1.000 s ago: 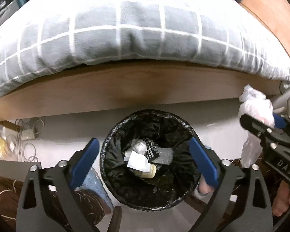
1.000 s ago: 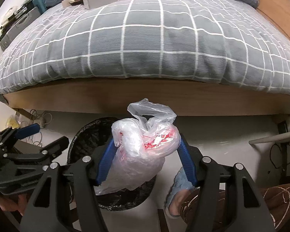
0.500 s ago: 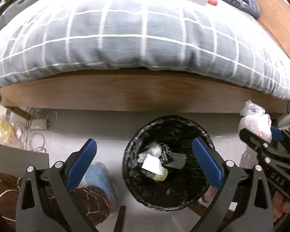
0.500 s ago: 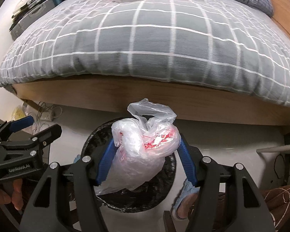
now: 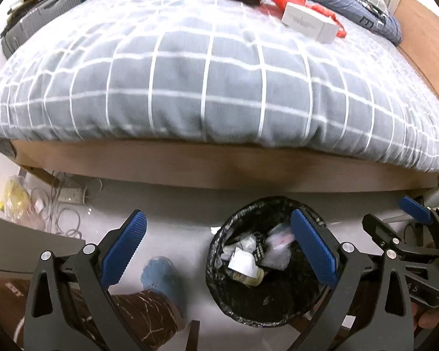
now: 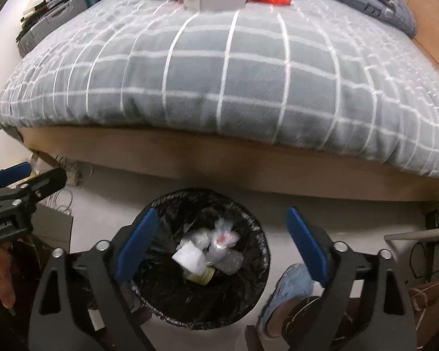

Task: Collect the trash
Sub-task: 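Move both tools back over the bed and grasp the white box with the right tool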

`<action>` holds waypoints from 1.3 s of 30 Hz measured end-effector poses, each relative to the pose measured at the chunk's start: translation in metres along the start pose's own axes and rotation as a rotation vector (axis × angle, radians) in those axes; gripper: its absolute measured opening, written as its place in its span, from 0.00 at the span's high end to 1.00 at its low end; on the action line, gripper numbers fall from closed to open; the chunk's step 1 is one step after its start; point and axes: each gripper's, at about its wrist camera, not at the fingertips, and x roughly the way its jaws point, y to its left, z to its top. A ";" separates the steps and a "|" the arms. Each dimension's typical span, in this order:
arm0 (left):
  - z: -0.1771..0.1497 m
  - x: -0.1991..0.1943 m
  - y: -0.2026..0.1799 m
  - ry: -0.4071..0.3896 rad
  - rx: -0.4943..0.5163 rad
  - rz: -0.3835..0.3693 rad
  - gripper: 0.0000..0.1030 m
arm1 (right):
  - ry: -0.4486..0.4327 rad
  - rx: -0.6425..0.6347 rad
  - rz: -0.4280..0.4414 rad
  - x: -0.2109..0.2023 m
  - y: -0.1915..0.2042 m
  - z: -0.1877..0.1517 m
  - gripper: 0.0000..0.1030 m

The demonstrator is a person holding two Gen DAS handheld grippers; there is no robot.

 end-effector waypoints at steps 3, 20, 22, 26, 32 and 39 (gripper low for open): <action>0.011 -0.007 -0.001 -0.021 0.007 -0.001 0.06 | -0.051 0.008 -0.002 -0.011 -0.003 0.010 0.08; 0.104 -0.028 -0.001 -0.141 -0.020 0.016 0.06 | -0.267 -0.076 -0.001 -0.041 -0.012 0.100 0.07; 0.119 -0.030 0.000 -0.166 -0.025 0.027 0.06 | -0.277 -0.083 -0.001 -0.038 -0.013 0.114 0.07; 0.152 -0.032 0.000 -0.202 -0.029 0.040 0.06 | -0.285 -0.076 0.031 -0.025 -0.018 0.150 0.07; 0.202 -0.017 -0.002 -0.222 -0.012 0.045 0.06 | -0.262 -0.087 0.083 0.006 -0.014 0.204 0.07; 0.248 0.010 0.002 -0.214 -0.021 0.030 0.06 | -0.236 -0.131 0.114 0.046 -0.010 0.234 0.07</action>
